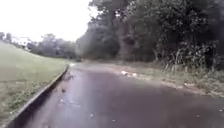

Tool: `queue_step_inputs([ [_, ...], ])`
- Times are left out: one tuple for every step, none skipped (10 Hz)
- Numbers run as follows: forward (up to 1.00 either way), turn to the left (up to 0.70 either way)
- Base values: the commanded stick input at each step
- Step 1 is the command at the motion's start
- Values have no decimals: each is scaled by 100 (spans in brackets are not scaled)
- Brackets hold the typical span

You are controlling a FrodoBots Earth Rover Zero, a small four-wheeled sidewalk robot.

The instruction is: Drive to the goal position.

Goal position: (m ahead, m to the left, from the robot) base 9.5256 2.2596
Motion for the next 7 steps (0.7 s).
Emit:
queue_step_inputs([
  [100,2],
  [100,9],
  [100,16],
  [100,23],
  [100,30],
  [100,33],
  [100,34],
])
